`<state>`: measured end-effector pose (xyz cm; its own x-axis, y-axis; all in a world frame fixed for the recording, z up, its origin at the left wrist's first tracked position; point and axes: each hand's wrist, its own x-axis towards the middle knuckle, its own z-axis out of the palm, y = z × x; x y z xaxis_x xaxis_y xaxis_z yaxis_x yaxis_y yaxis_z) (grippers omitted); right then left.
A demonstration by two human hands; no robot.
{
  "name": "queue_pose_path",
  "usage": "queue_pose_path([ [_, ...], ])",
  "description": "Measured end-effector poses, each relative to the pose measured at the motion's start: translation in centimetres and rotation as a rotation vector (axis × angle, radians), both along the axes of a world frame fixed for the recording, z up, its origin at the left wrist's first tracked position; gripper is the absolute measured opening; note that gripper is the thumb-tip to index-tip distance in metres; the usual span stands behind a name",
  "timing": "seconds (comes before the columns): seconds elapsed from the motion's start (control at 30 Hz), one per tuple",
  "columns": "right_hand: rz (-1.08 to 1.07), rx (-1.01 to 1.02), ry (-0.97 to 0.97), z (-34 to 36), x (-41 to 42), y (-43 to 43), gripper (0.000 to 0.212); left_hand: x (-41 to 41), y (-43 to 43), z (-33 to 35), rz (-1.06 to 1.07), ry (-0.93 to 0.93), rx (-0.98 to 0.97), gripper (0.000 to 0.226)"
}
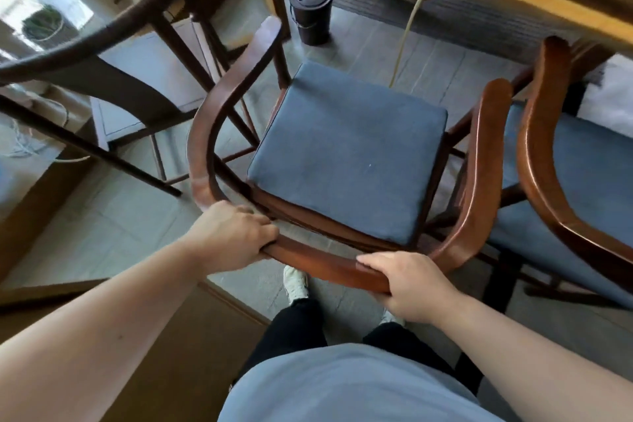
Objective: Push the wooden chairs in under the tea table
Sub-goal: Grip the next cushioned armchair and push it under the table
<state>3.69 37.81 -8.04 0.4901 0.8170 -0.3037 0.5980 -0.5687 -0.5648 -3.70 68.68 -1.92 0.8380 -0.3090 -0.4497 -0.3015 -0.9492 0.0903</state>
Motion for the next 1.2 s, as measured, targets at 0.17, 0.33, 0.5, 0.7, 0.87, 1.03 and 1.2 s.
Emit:
queue_pose_path([
  [0.17, -0.051, -0.027, -0.057, -0.2, 0.0, 1.1, 0.059, 1.0, 2.5, -1.4, -0.122, -0.127, -0.069, 0.026],
  [0.33, -0.117, -0.037, -0.061, 0.3, 0.9, 5.9, 0.057, 4.1, 6.8, -0.9, -0.082, -0.134, -0.069, 0.025],
  [0.5, -0.138, -0.023, -0.070, 0.2, 1.7, 9.0, 0.050, 6.9, 9.7, -0.6, -0.102, -0.097, -0.005, 0.028],
  [0.7, -0.307, 0.104, -0.117, -0.7, 0.8, 8.1, 0.038, 7.3, 10.8, -1.3, -0.181, -0.176, -0.108, 0.036],
  [0.87, -0.232, 0.057, -0.156, -1.5, 2.0, 6.1, 0.036, 7.5, 11.2, -1.4, -0.256, -0.205, -0.146, 0.022],
  [1.03, 0.227, -0.518, -0.060, -0.4, 8.8, 4.8, 0.040, 7.6, 11.0, -1.6, -0.171, -0.123, -0.154, 0.037],
  [1.2, 0.367, -0.585, 0.033, -0.5, 9.9, 5.3, 0.037, 7.5, 10.5, -2.3, -0.110, -0.113, -0.120, 0.045],
])
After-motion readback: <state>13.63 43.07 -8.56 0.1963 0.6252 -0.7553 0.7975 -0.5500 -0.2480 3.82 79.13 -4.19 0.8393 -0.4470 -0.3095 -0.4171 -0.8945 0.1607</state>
